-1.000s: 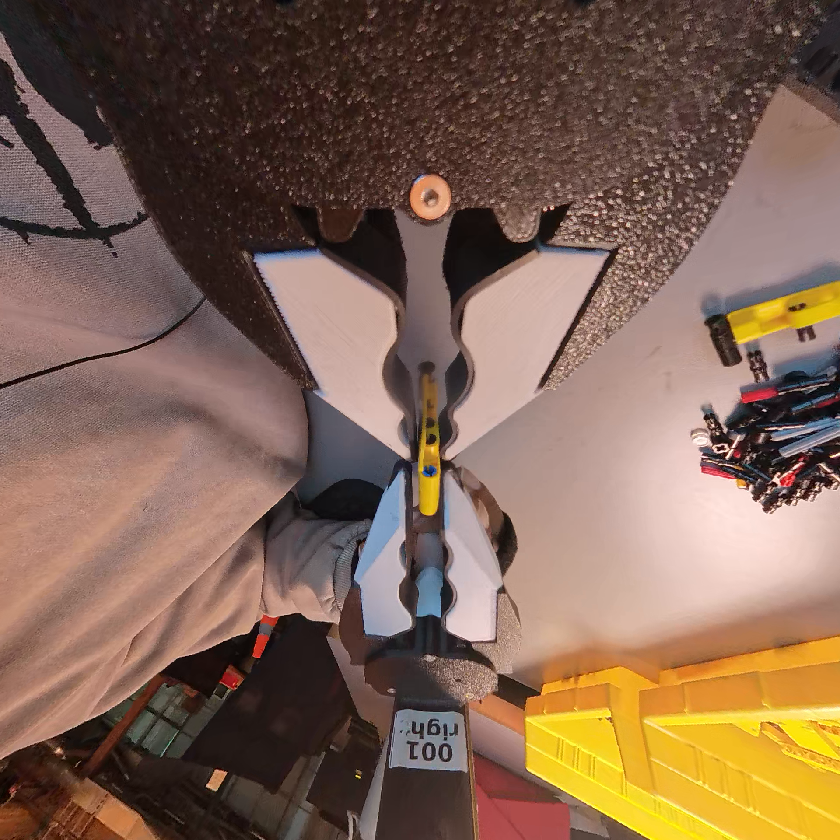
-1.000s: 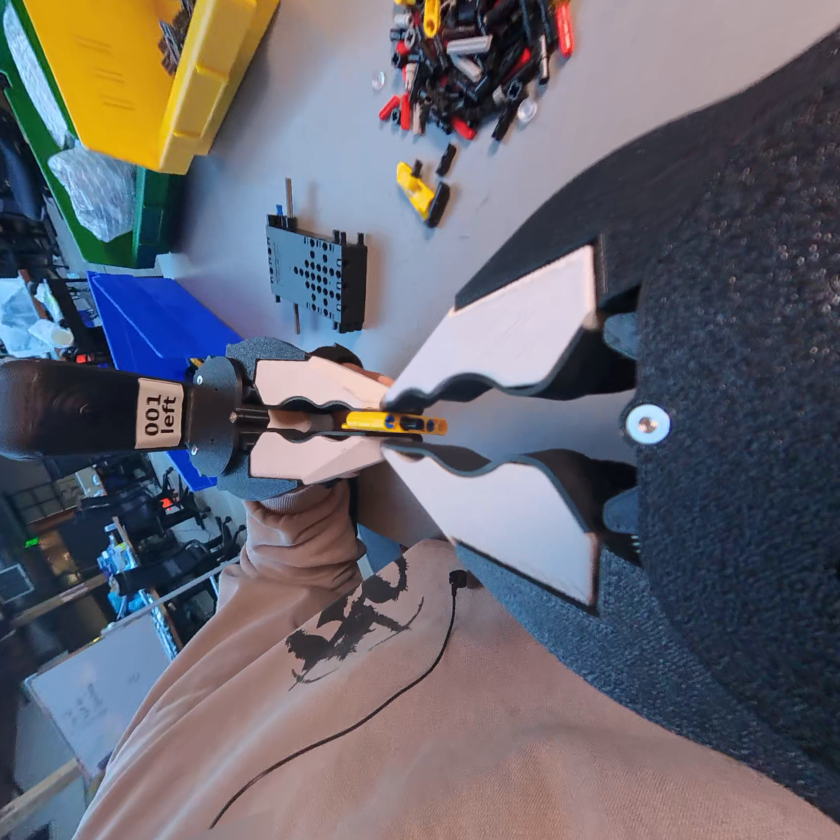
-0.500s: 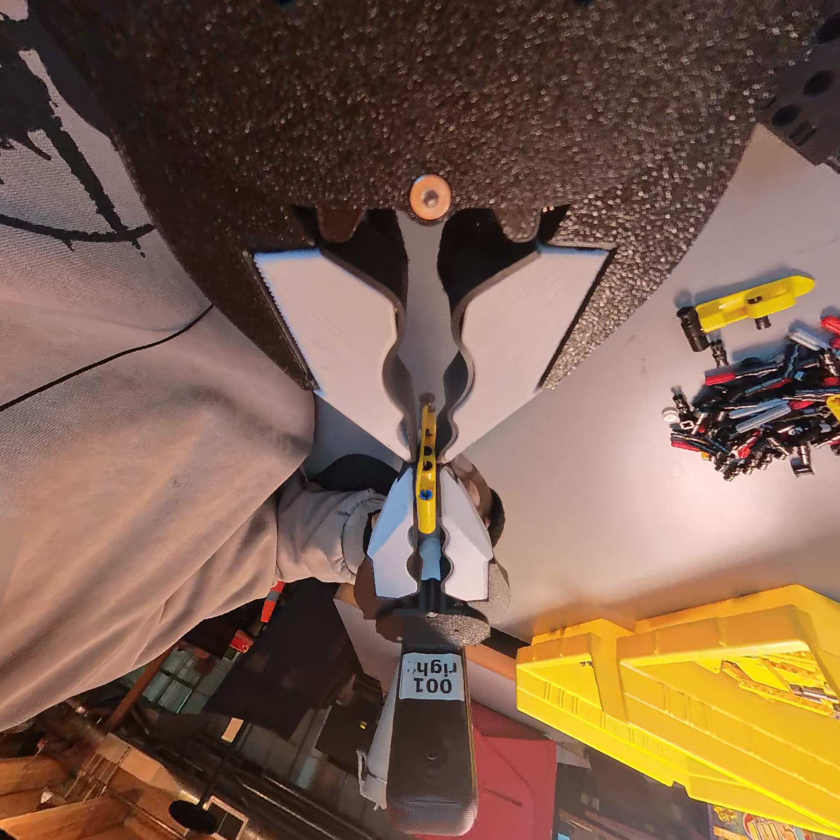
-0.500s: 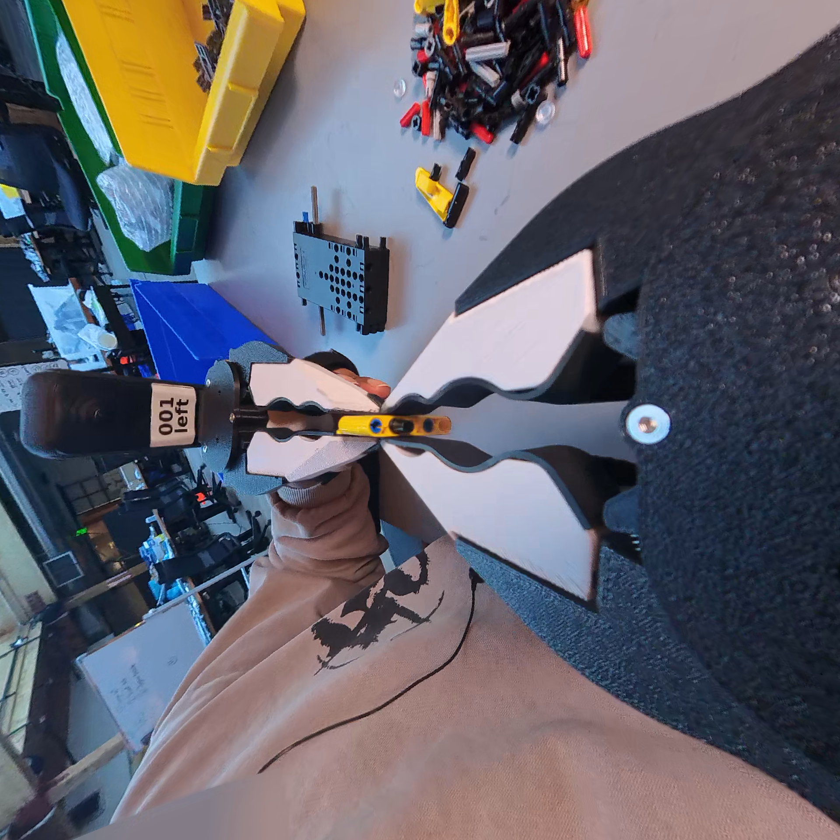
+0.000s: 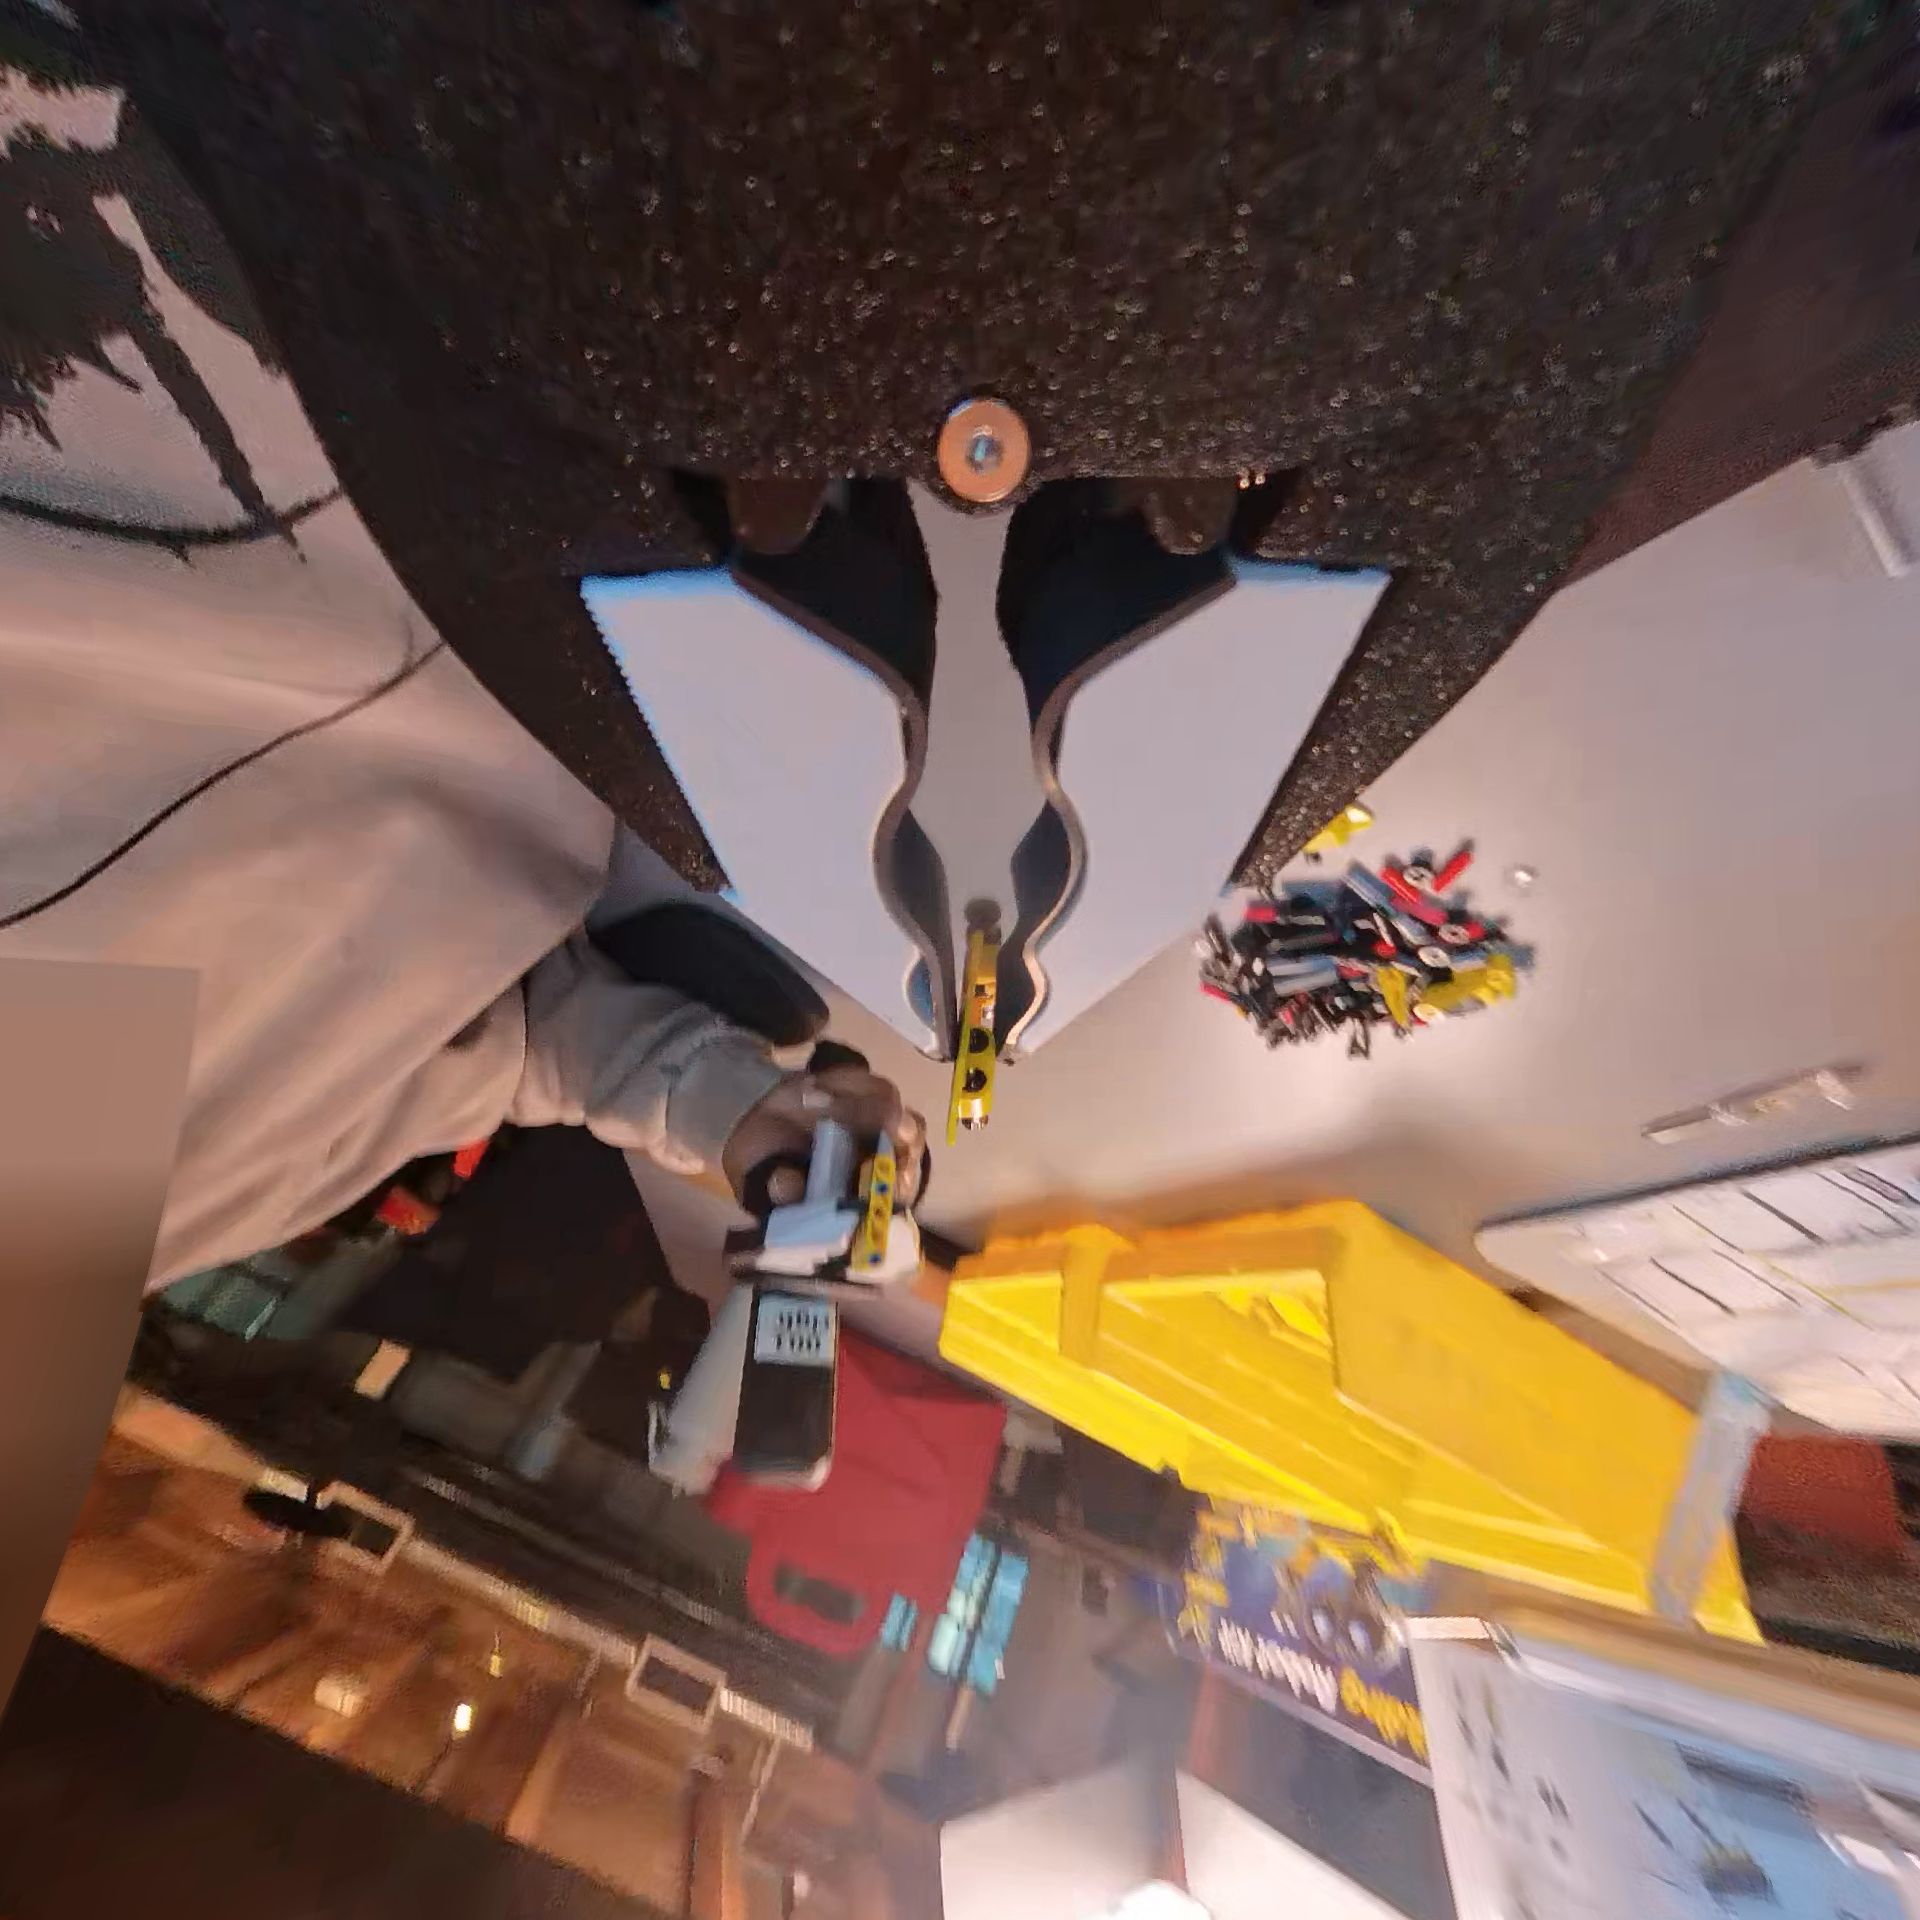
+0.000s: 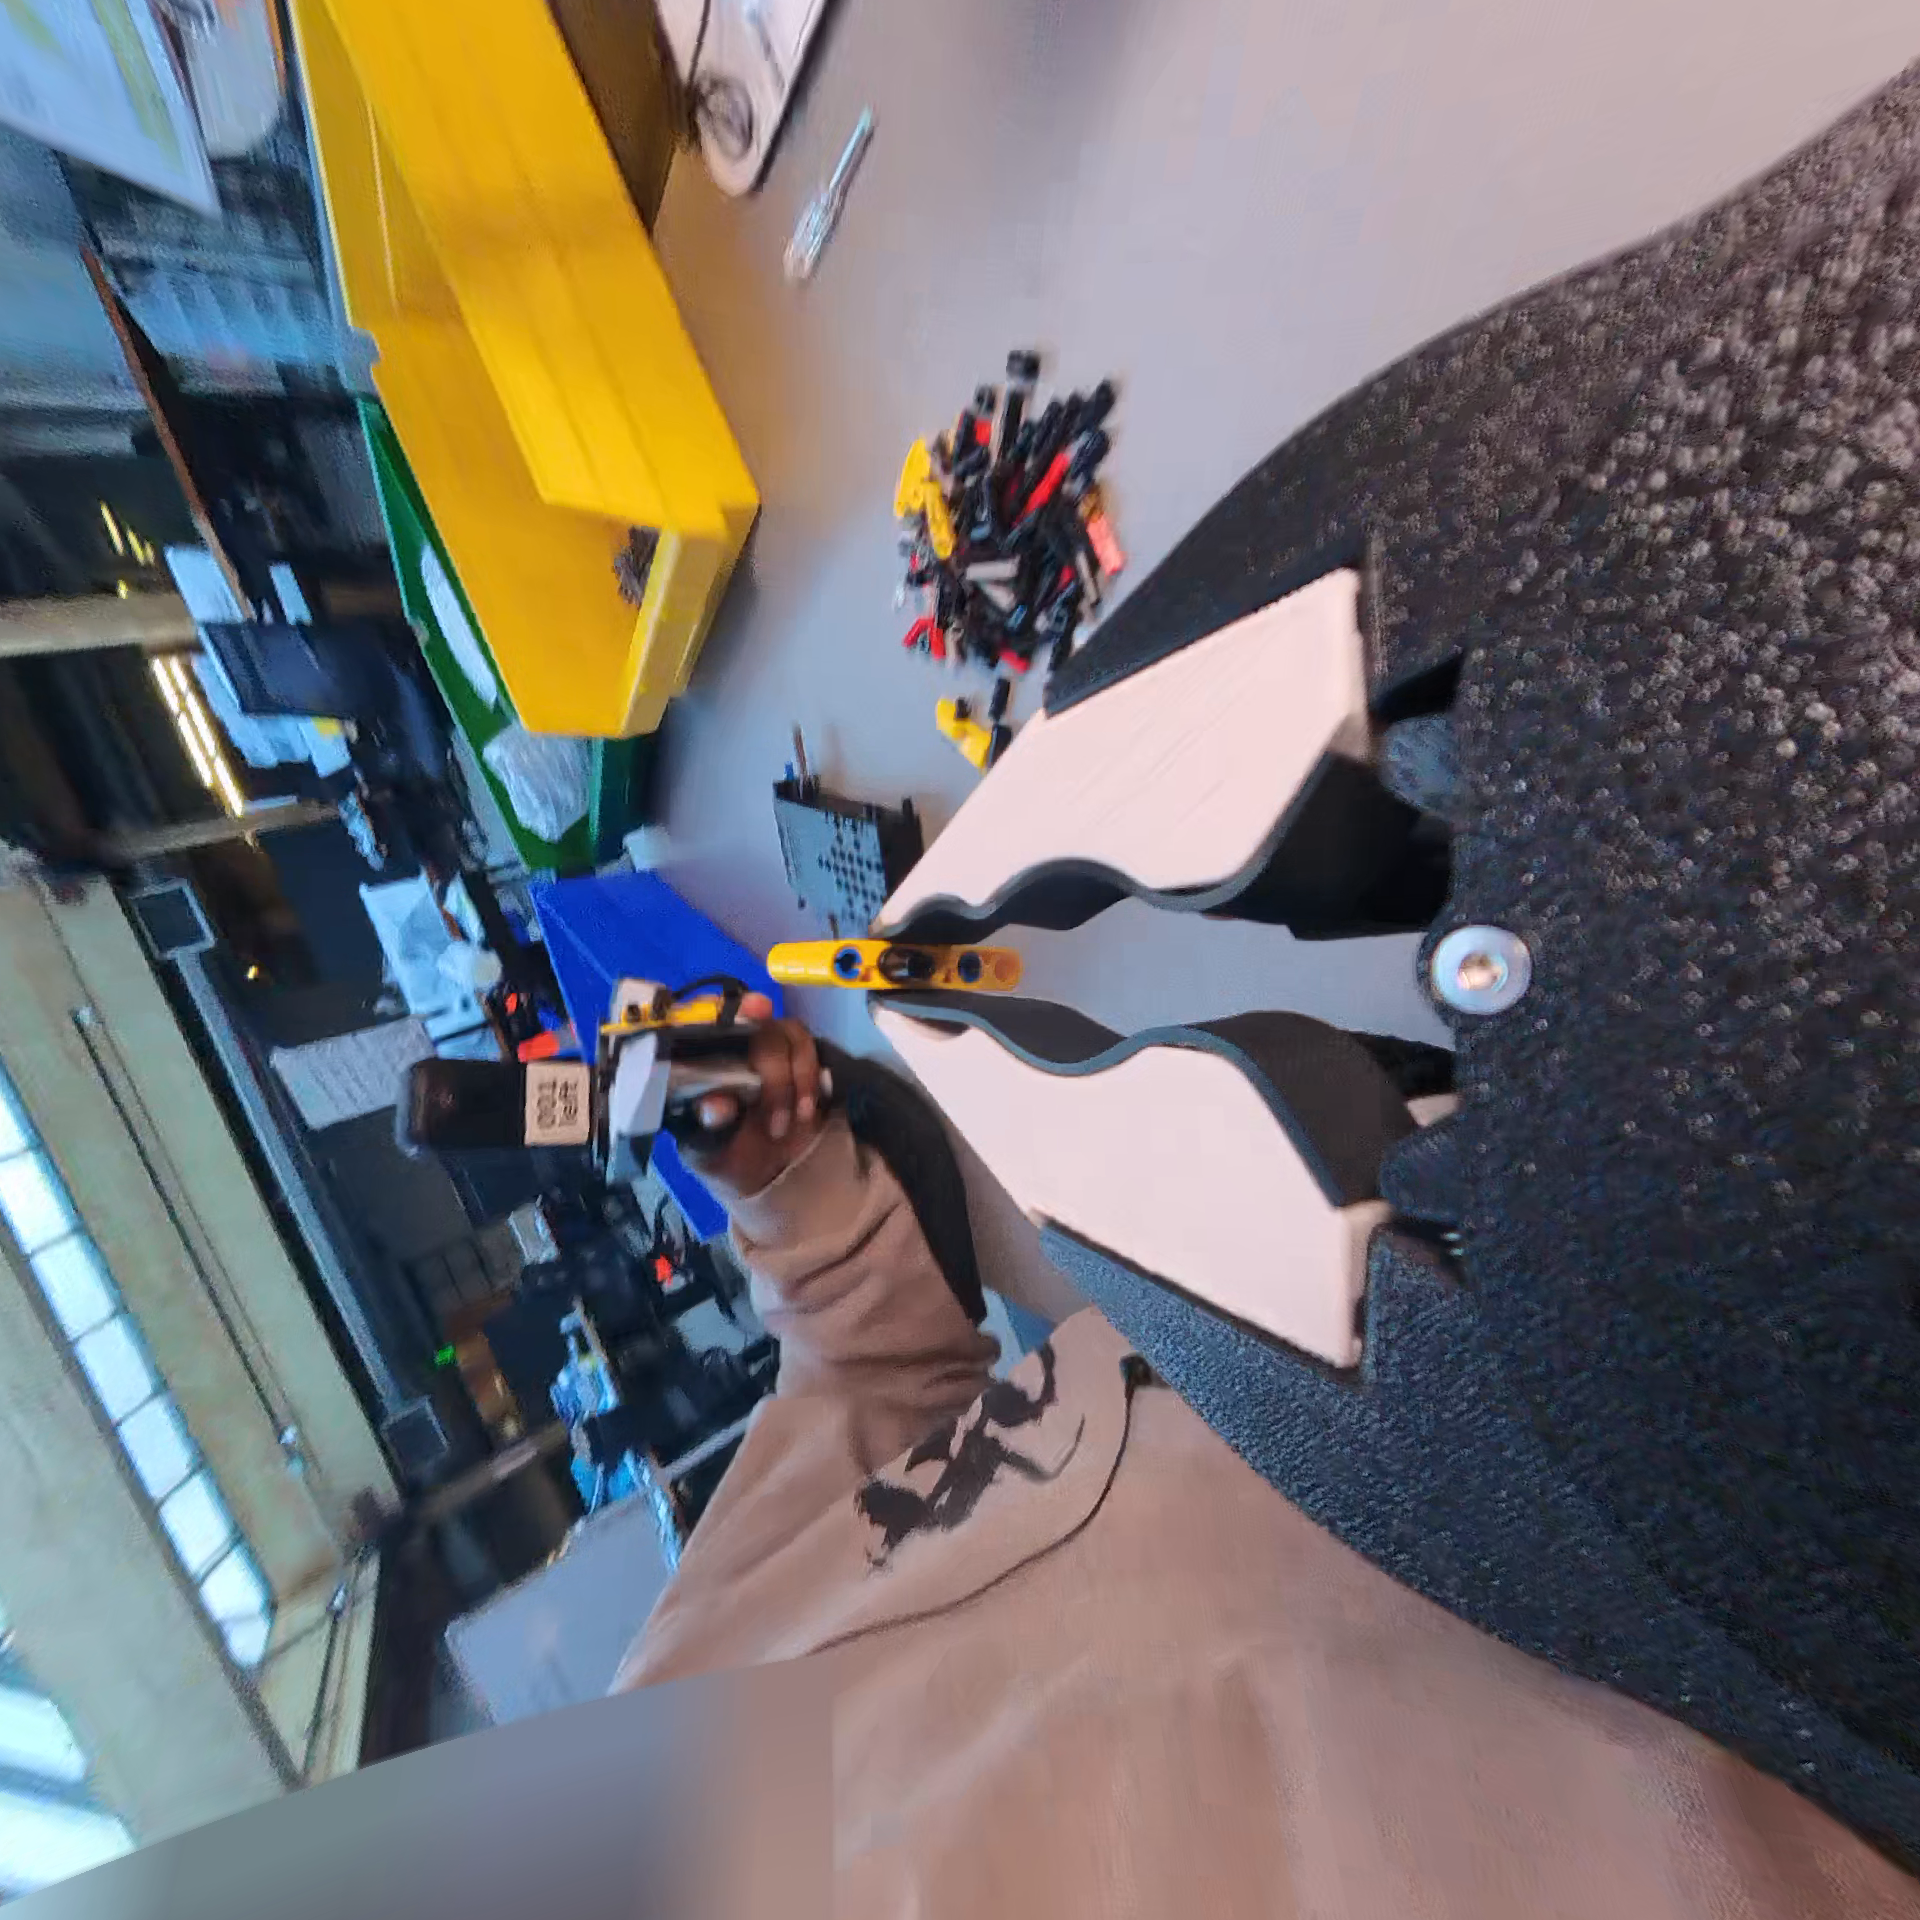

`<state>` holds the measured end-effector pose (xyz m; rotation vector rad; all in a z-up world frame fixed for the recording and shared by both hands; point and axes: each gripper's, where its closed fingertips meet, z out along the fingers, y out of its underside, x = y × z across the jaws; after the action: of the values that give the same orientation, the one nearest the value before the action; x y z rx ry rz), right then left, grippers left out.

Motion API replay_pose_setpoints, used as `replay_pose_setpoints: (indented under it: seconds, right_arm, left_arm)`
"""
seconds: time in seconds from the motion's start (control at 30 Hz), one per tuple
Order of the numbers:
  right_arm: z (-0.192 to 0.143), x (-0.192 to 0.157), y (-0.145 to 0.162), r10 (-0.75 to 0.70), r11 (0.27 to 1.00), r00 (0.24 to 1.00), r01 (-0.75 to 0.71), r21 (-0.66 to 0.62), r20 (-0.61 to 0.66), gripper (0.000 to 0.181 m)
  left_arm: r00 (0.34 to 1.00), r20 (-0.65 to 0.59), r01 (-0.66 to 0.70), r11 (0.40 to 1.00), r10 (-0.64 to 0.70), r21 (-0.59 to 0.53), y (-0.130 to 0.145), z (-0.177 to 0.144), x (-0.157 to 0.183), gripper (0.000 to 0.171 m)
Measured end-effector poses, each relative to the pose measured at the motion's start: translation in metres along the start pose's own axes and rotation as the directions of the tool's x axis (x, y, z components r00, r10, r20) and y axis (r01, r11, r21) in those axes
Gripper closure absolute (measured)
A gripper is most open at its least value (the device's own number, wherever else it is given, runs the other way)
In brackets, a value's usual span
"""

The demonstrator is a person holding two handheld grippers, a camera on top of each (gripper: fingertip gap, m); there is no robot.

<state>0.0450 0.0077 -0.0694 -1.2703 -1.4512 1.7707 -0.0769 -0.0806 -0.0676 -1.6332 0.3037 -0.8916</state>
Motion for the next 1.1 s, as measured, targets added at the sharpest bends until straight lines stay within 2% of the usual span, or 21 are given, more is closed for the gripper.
replay_pose_setpoints:
  seconds: [0.07, 0.13, 0.17, 0.23, 0.27, 0.37, 0.47, 0.57, 0.63, 0.73, 1.0, 1.1]
  right_arm:
    - [0.017, -0.010, 0.013, 0.010, 0.999, 0.999, -0.008, -0.037, 0.046, 0.175]
    - [0.034, -0.017, 0.028, -0.001, 0.992, 0.997, 0.011, -0.122, 0.082, 0.175]
    - [0.036, -0.018, 0.029, 0.014, 0.992, 0.995, -0.001, -0.124, 0.097, 0.175]
    - [0.035, -0.017, 0.031, 0.054, 0.991, 0.993, -0.040, -0.131, 0.103, 0.175]
    - [0.035, -0.019, 0.034, 0.052, 0.990, 0.994, -0.038, -0.136, 0.101, 0.175]
    - [0.037, -0.022, 0.040, 0.066, 0.987, 0.993, -0.051, -0.150, 0.096, 0.175]
    - [0.044, -0.024, 0.045, 0.049, 0.983, 0.995, -0.032, -0.180, 0.090, 0.174]
    - [0.058, -0.037, 0.055, -0.012, 0.972, 0.993, 0.040, -0.230, 0.121, 0.174]
    - [0.066, -0.044, 0.058, -0.038, 0.969, 0.990, 0.069, -0.238, 0.136, 0.174]
    - [0.071, -0.048, 0.061, -0.049, 0.965, 0.989, 0.083, -0.247, 0.141, 0.174]
    - [0.075, -0.056, 0.062, -0.084, 0.965, 0.981, 0.124, -0.229, 0.177, 0.174]
    - [0.076, -0.057, 0.063, -0.157, 0.953, 0.973, 0.195, -0.234, 0.172, 0.175]
  left_arm:
    - [0.995, -0.082, 0.046, 0.979, -0.064, -0.197, 0.043, 0.032, 0.012, 0.166]
    - [0.993, -0.103, 0.001, 0.898, -0.051, -0.440, 0.089, 0.055, 0.020, 0.165]
    - [0.997, -0.082, -0.038, 0.854, -0.006, -0.518, 0.106, 0.060, 0.017, 0.165]
    - [0.998, -0.061, -0.056, 0.807, 0.026, -0.588, 0.124, 0.064, 0.015, 0.165]
    - [0.999, -0.051, -0.041, 0.809, 0.013, -0.586, 0.125, 0.065, 0.014, 0.164]
    - [0.999, -0.045, -0.036, 0.851, 0.014, -0.523, 0.111, 0.066, 0.014, 0.142]
    - [0.995, -0.102, -0.057, 0.931, 0.022, -0.361, 0.077, 0.072, 0.028, 0.139]
    - [0.989, -0.136, -0.082, 0.966, 0.050, -0.243, 0.054, 0.075, 0.041, 0.145]
    - [0.983, -0.176, -0.101, 0.965, 0.059, -0.243, 0.053, 0.075, 0.049, 0.159]
    - [0.977, -0.194, -0.142, 0.954, 0.091, -0.264, 0.058, 0.074, 0.054, 0.164]
    - [0.970, -0.218, -0.172, 0.935, 0.106, -0.310, 0.062, 0.067, 0.059, 0.165]
    - [0.968, -0.230, -0.174, 0.933, 0.103, -0.315, 0.063, 0.065, 0.060, 0.165]
